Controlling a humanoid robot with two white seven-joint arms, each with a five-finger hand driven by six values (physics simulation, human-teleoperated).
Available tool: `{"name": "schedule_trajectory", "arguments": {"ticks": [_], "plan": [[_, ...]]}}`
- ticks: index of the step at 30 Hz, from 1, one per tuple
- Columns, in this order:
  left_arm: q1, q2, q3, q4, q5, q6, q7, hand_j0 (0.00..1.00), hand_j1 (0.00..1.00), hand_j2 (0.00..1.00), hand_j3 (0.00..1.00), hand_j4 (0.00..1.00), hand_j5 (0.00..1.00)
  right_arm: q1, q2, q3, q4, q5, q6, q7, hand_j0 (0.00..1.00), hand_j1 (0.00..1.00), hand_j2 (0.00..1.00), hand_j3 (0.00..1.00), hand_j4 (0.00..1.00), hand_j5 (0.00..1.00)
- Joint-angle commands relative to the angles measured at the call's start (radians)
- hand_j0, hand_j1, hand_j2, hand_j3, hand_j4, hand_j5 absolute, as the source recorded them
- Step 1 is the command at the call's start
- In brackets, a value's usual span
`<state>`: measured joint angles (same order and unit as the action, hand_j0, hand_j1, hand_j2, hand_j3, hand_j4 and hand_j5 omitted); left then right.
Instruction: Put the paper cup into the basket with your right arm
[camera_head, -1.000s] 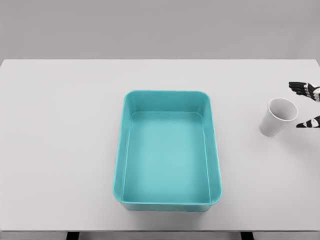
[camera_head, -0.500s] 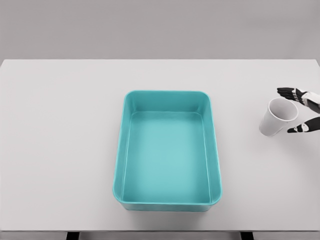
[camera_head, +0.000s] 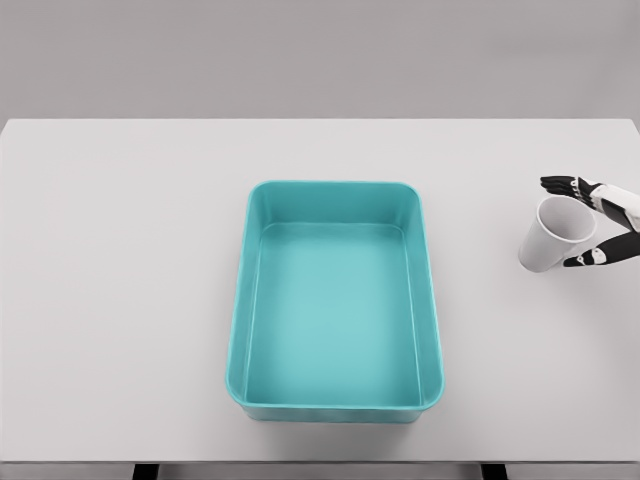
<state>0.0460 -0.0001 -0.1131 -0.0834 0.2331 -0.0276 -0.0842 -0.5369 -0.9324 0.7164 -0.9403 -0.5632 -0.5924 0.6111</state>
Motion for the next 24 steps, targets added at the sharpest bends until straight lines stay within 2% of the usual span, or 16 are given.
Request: {"name": "schedule_trajectory", "arguments": {"ticks": [1,20,21,24], "plan": [[0.0,0.0,0.0,0.001,0.0,0.0,0.0,1.0,1.0,1.0,1.0,1.0,1.0,0.0,-0.002,-0.002,-0.005,-0.007,0.002,0.0,1.0,1.0,1.0,1.0,1.0,1.0],[0.0,0.0,0.001,-0.001,0.0,0.0,0.0,1.0,1.0,1.0,1.0,1.0,1.0,0.0,0.0,0.023,-0.071,-0.012,0.006,0.0,1.0,1.0,1.0,1.0,1.0,1.0],[0.0,0.0,0.001,0.001,0.0,0.0,0.0,1.0,1.0,1.0,1.0,1.0,1.0,0.0,0.0,0.021,-0.071,-0.012,0.008,0.0,0.96,0.96,0.96,0.96,0.96,0.96],[0.0,0.0,0.001,0.001,0.0,0.0,0.0,1.0,1.0,1.0,1.0,1.0,1.0,0.0,0.001,0.021,-0.071,-0.015,0.019,0.0,0.73,0.73,0.73,0.73,0.73,0.73]]}}
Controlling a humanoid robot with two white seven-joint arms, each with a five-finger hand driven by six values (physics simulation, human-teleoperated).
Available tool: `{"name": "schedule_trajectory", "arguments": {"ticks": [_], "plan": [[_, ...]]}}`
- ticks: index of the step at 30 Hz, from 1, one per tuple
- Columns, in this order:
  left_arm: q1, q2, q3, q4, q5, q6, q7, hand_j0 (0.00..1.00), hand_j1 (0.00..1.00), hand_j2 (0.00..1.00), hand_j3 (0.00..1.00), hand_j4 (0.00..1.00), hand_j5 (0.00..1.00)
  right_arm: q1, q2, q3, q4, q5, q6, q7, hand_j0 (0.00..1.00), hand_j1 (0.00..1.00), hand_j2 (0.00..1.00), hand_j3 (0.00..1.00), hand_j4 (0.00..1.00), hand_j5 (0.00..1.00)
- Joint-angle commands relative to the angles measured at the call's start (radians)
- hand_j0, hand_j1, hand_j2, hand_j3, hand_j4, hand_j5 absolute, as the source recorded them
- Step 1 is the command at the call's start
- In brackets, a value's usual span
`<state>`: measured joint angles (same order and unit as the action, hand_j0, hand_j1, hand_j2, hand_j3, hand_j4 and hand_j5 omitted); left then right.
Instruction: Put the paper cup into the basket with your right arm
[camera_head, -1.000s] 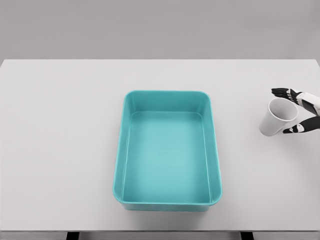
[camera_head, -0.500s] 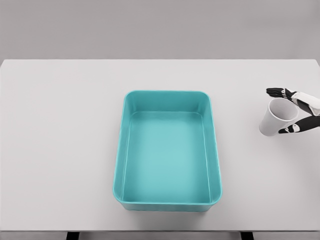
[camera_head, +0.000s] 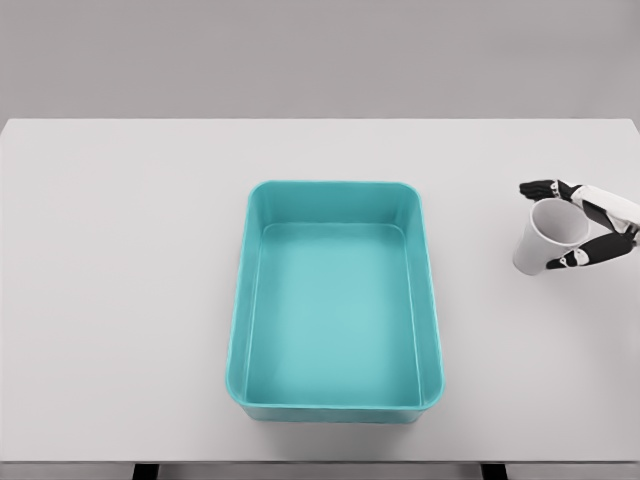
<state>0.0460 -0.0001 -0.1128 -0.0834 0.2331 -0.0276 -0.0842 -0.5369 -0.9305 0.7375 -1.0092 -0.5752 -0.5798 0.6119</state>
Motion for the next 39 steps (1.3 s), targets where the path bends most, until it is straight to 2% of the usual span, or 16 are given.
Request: {"name": "schedule_trajectory", "arguments": {"ticks": [1,7,12,18,26,33,39], "plan": [[0.0,0.0,-0.001,-0.001,0.0,0.0,0.0,1.0,1.0,1.0,1.0,1.0,1.0,0.0,-0.001,-0.001,-0.002,-0.003,0.006,-0.001,0.7,0.7,0.7,0.7,0.7,0.7],[0.0,0.0,-0.001,0.001,0.0,0.0,0.0,1.0,1.0,1.0,1.0,1.0,1.0,0.0,0.001,-0.006,-0.003,-0.002,-0.002,-0.001,0.69,0.69,0.69,0.69,0.69,0.69],[0.0,0.0,0.001,0.001,0.0,0.0,0.0,1.0,1.0,1.0,1.0,1.0,1.0,-0.002,0.002,-0.007,-0.003,-0.005,-0.009,-0.001,0.57,0.57,0.57,0.57,0.57,0.57],[0.0,0.0,-0.001,0.001,0.0,0.0,0.0,1.0,1.0,1.0,1.0,1.0,1.0,-0.003,0.01,-0.052,-0.006,-0.003,-0.015,-0.001,0.6,0.6,0.6,0.6,0.6,0.6],[0.0,0.0,-0.001,0.001,0.0,0.0,0.0,1.0,1.0,1.0,1.0,1.0,1.0,-0.002,0.012,-0.138,-0.124,0.0,-0.031,-0.001,0.59,0.59,0.59,0.59,0.59,0.59],[0.0,0.0,-0.001,-0.001,0.0,0.0,0.0,1.0,1.0,1.0,1.0,1.0,1.0,-0.003,0.019,-0.178,-0.221,0.0,-0.031,-0.001,0.59,0.59,0.59,0.59,0.59,0.59],[0.0,0.0,0.001,0.001,0.0,0.0,0.0,1.0,1.0,1.0,1.0,1.0,1.0,-0.006,0.05,-0.251,-0.378,0.032,-0.031,-0.001,0.59,0.59,0.59,0.59,0.59,0.59]]}}
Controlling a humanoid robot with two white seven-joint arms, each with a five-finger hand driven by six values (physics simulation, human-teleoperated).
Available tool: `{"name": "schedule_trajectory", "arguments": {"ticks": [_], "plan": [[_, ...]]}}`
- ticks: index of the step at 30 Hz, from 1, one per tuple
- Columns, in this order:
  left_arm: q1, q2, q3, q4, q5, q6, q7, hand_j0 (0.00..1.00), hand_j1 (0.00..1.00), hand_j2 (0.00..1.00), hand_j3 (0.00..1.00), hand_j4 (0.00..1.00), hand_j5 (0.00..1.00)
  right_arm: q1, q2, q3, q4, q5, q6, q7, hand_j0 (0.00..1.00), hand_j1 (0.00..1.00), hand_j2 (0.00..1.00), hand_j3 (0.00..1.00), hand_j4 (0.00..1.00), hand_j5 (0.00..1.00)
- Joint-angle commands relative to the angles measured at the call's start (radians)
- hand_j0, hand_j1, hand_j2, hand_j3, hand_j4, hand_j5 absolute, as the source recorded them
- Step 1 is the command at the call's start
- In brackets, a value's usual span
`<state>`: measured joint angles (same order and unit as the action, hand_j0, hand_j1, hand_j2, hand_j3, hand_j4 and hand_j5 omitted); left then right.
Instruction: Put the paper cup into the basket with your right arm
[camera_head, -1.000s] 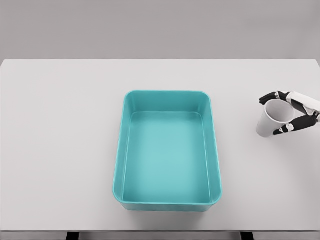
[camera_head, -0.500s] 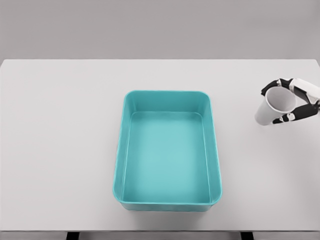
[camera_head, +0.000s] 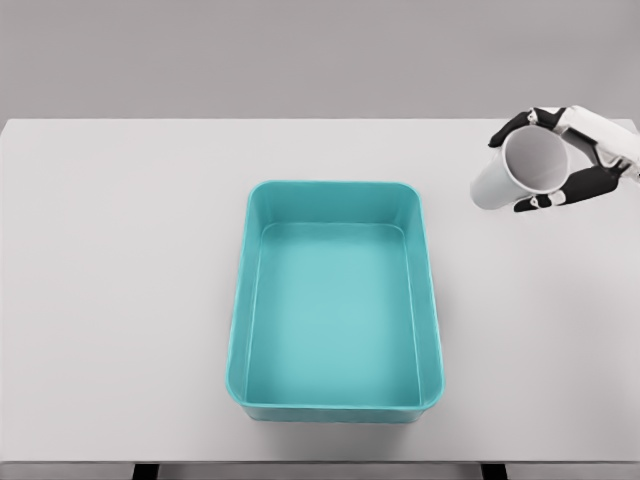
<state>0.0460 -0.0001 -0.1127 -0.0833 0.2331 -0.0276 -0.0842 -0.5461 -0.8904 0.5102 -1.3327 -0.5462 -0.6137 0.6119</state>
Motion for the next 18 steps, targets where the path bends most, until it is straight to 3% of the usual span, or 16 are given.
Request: {"name": "schedule_trajectory", "arguments": {"ticks": [1,12,15,18], "plan": [[0.0,0.0,-0.001,0.0,0.0,0.0,0.0,1.0,1.0,1.0,1.0,1.0,1.0,0.0,0.011,-0.024,-0.071,0.009,0.003,-0.001,0.59,0.59,0.59,0.59,0.59,0.59],[0.0,0.0,-0.001,0.0,0.0,0.0,0.0,1.0,1.0,1.0,1.0,1.0,1.0,-0.008,0.084,-0.006,-0.316,0.196,0.003,-0.001,0.58,0.58,0.58,0.58,0.58,0.58],[0.0,0.0,0.001,0.0,0.0,0.0,0.0,1.0,1.0,1.0,1.0,1.0,1.0,-0.008,0.106,0.017,-0.336,0.215,0.003,-0.001,0.58,0.58,0.58,0.58,0.58,0.58],[0.0,0.0,0.001,0.0,0.0,0.0,0.0,1.0,1.0,1.0,1.0,1.0,1.0,-0.008,0.185,0.024,-0.35,0.334,0.003,-0.001,0.58,0.58,0.58,0.58,0.58,0.58]]}}
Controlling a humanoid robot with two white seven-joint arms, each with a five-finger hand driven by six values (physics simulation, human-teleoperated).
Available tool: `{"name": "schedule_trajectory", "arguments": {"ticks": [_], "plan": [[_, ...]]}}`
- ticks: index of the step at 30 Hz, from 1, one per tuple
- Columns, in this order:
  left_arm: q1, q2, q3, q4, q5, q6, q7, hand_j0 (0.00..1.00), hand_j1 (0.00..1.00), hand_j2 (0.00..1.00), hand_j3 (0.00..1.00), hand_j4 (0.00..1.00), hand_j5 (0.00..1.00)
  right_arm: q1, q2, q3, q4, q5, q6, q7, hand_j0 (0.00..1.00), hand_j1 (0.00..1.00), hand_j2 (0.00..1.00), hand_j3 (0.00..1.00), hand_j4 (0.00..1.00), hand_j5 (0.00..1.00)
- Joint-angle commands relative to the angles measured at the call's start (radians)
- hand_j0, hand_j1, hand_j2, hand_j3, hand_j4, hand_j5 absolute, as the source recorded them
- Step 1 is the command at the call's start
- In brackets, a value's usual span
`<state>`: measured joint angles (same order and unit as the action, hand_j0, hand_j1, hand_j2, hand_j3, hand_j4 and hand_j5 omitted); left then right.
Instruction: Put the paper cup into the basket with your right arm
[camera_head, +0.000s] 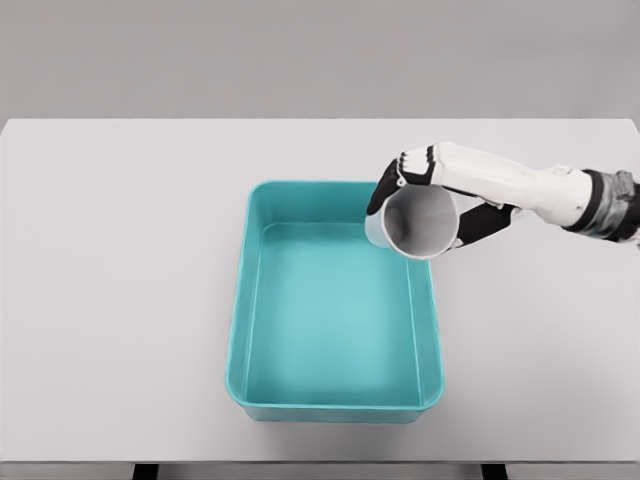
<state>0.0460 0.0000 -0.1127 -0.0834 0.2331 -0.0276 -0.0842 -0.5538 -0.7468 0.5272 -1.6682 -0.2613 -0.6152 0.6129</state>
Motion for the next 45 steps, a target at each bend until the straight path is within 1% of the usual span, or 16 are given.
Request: {"name": "schedule_trajectory", "arguments": {"ticks": [1,8,14,18,20,22,23,27,30,32,33,34,35,36,41,45], "plan": [[0.0,0.0,-0.001,0.001,0.0,0.0,0.0,1.0,1.0,1.0,1.0,1.0,1.0,0.0,0.049,0.008,-0.013,0.079,0.004,-0.002,0.58,0.58,0.58,0.58,0.58,0.58],[0.0,0.0,0.001,0.001,0.0,0.0,0.0,1.0,1.0,1.0,1.0,1.0,1.0,0.009,0.084,0.045,0.002,0.212,0.004,-0.002,0.58,0.58,0.58,0.58,0.58,0.58],[0.0,0.0,0.001,-0.001,0.0,0.0,0.0,1.0,1.0,1.0,1.0,1.0,1.0,0.008,0.127,0.088,0.008,0.379,0.004,-0.002,0.57,0.57,0.57,0.57,0.57,0.57],[0.0,0.0,0.001,0.001,0.0,0.0,0.0,1.0,1.0,1.0,1.0,1.0,1.0,-0.002,0.152,0.116,0.011,0.496,0.077,-0.002,0.57,0.57,0.57,0.57,0.57,0.57],[0.0,0.0,-0.001,-0.001,0.0,0.0,0.0,1.0,1.0,1.0,1.0,1.0,1.0,-0.002,0.173,0.135,0.011,0.577,0.109,-0.002,0.57,0.57,0.57,0.57,0.57,0.57],[0.0,0.0,-0.001,0.001,0.0,0.0,0.0,1.0,1.0,1.0,1.0,1.0,1.0,-0.003,0.179,0.171,0.011,0.659,0.167,-0.002,0.57,0.57,0.57,0.57,0.57,0.57],[0.0,0.0,-0.001,0.001,0.0,0.0,0.0,1.0,1.0,1.0,1.0,1.0,1.0,-0.003,0.187,0.18,0.01,0.676,0.186,-0.002,0.57,0.57,0.57,0.57,0.57,0.57],[0.0,0.0,0.001,0.001,0.0,0.0,0.0,1.0,1.0,1.0,1.0,1.0,1.0,-0.003,0.192,0.188,0.01,0.682,0.187,-0.002,0.57,0.57,0.57,0.57,0.57,0.57],[0.0,0.0,0.001,0.001,0.0,0.0,0.0,1.0,1.0,1.0,1.0,1.0,1.0,-0.003,0.198,0.221,0.007,0.74,0.235,-0.002,0.56,0.56,0.56,0.56,0.56,0.56],[0.0,0.0,0.001,0.001,0.0,0.0,0.0,1.0,1.0,1.0,1.0,1.0,1.0,-0.005,0.198,0.224,0.002,0.741,0.235,-0.002,0.56,0.56,0.56,0.56,0.56,0.56],[0.0,0.0,-0.001,-0.001,0.0,0.0,0.0,1.0,1.0,1.0,1.0,1.0,1.0,-0.003,0.196,0.224,-0.002,0.741,0.235,-0.002,0.58,0.58,0.58,0.58,0.58,0.58],[0.0,0.0,-0.001,0.001,0.0,0.0,0.0,1.0,1.0,1.0,1.0,1.0,1.0,-0.003,0.195,0.224,-0.012,0.741,0.23,-0.002,0.66,0.66,0.66,0.66,0.66,0.66],[0.0,0.0,-0.001,-0.001,0.0,0.0,0.0,1.0,1.0,1.0,1.0,1.0,1.0,-0.003,0.19,0.224,-0.024,0.743,0.227,-0.002,0.86,0.86,0.86,0.86,0.86,0.86],[0.0,0.0,-0.001,-0.001,0.0,0.0,0.0,1.0,1.0,1.0,1.0,1.0,1.0,-0.003,0.185,0.224,-0.041,0.743,0.227,-0.002,0.99,0.99,0.99,0.99,0.99,0.99],[0.0,0.0,0.001,0.001,0.0,0.0,0.0,1.0,1.0,1.0,1.0,1.0,1.0,-0.003,0.184,0.209,-0.051,0.732,0.226,-0.002,1.0,1.0,1.0,1.0,1.0,1.0],[0.0,0.0,-0.001,0.001,0.0,0.0,0.0,1.0,1.0,1.0,1.0,1.0,1.0,-0.003,0.184,0.171,-0.073,0.725,0.221,-0.002,1.0,1.0,1.0,1.0,1.0,1.0]]}}
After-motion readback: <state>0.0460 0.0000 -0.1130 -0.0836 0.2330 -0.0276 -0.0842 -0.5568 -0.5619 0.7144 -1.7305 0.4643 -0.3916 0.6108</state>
